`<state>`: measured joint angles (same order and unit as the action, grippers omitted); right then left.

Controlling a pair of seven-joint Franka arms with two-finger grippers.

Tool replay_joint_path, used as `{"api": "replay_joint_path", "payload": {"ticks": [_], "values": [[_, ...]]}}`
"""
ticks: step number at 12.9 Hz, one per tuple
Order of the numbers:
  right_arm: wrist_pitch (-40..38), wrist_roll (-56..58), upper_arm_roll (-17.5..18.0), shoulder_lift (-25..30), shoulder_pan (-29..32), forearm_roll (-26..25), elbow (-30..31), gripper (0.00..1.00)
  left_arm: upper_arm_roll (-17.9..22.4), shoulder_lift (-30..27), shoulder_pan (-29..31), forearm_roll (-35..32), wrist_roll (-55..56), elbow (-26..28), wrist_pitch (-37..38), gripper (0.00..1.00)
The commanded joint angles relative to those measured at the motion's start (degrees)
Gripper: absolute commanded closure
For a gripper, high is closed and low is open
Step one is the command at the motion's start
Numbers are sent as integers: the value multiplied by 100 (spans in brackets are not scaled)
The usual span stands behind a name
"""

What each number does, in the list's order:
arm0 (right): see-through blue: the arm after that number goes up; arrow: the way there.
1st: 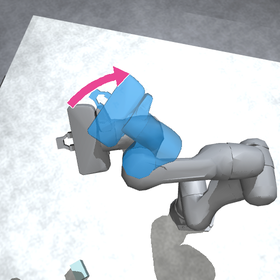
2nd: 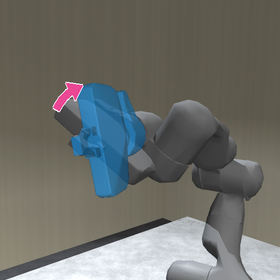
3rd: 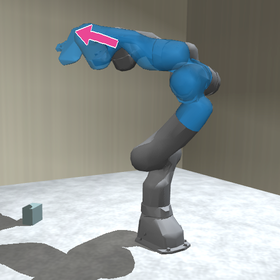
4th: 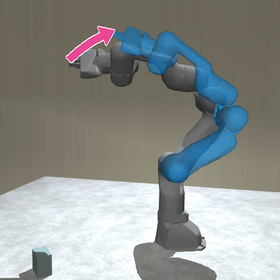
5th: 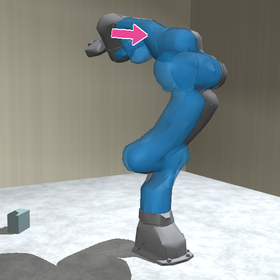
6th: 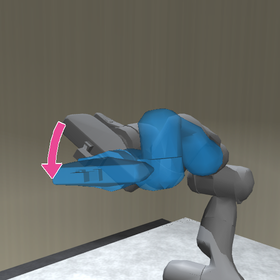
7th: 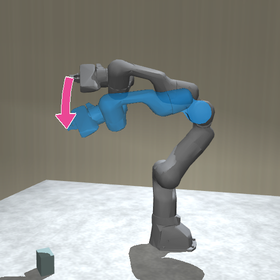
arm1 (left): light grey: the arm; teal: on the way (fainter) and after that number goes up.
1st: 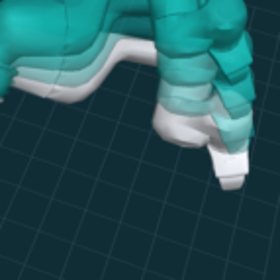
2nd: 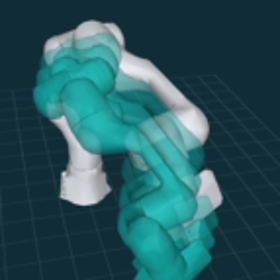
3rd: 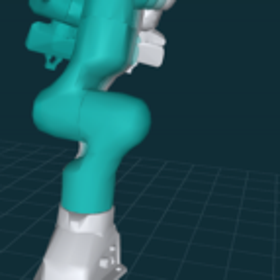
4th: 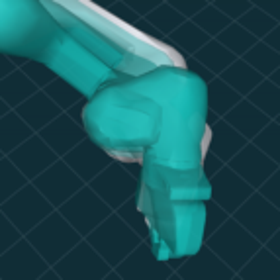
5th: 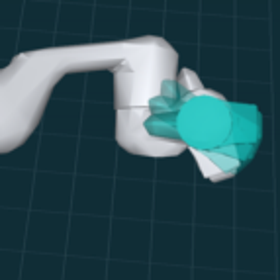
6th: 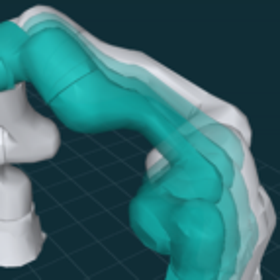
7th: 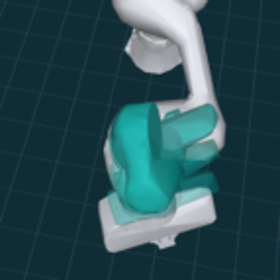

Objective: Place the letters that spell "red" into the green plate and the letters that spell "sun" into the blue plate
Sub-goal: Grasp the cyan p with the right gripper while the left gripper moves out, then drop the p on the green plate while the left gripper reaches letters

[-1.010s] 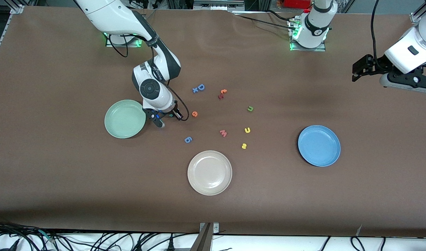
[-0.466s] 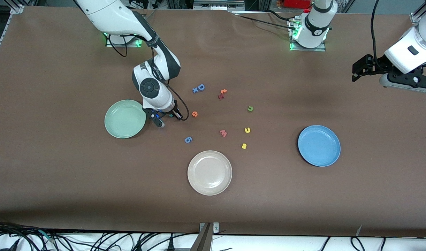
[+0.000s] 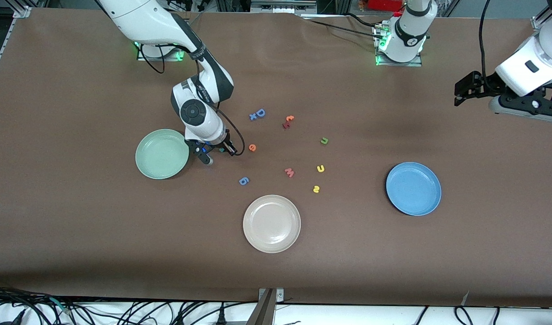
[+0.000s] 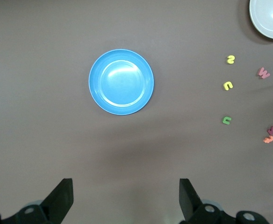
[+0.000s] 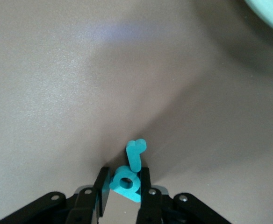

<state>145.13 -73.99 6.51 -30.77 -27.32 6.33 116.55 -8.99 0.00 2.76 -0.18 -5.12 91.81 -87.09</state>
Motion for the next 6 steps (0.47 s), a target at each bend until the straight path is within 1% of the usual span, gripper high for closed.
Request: {"api": "replay_joint_path", "payload": {"ticks": [1,2,4,5,6], "values": [[139,-19,-10,35,-37,87,104,92,-137,228,-65,44,-59,-146,43,0],[-96,-53,-1,228,-37,87,87,92,-181,377,-65,53,-50,-146,43,0],[-903,-124,-1,580,-37,87,-132,92,-217,693,-100,132,-59,-146,17,0],[-1299,-124,-10,712,-28,87,-281,92,-225,869,-170,185,-59,-146,-113,0],[-1651,-107,-27,809,-19,87,-430,92,-234,1088,-249,263,-59,-94,-411,0]]}}
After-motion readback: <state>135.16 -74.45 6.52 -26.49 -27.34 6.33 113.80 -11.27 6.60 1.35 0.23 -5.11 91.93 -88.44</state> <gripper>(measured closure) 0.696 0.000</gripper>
